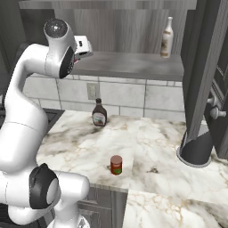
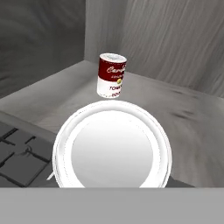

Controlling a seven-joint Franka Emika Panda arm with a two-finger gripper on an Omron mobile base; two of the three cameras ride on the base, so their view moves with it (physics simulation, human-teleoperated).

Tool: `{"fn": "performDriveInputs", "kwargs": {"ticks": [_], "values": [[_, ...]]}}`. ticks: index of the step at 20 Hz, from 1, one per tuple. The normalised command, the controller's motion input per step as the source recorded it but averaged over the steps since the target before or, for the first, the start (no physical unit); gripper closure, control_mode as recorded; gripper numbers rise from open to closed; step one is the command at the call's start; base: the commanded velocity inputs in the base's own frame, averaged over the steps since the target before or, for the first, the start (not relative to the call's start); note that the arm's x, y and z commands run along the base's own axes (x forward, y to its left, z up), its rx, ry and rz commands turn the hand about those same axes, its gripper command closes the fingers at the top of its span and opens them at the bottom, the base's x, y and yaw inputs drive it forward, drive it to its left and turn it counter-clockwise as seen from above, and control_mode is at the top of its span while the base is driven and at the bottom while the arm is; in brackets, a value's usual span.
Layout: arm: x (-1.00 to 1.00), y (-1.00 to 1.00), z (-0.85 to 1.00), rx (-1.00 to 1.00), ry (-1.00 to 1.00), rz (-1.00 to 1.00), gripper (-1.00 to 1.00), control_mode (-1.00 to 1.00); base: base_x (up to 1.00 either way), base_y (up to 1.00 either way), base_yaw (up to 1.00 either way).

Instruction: Pick the cans from the counter and place them in their designated side in the cabinet.

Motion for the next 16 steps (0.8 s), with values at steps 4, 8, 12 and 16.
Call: {"fn": "performDriveInputs", "kwargs": {"ticks": [4,8,12,16], "values": [[0.3,0.05,-0.03,0.0,0.02,0.01,1.0,-1.0,0.0,0.0,0.0],[0.26,0.01,-0.08,0.0,0.01,0.01,1.0,-1.0,0.0,0.0,0.0],[0.19,0.0,-0.1,0.0,0.0,0.01,1.0,-1.0,0.0,0.0,0.0],[0.19,0.0,-0.11,0.0,0.0,0.01,1.0,-1.0,0.0,0.0,0.0]]}}
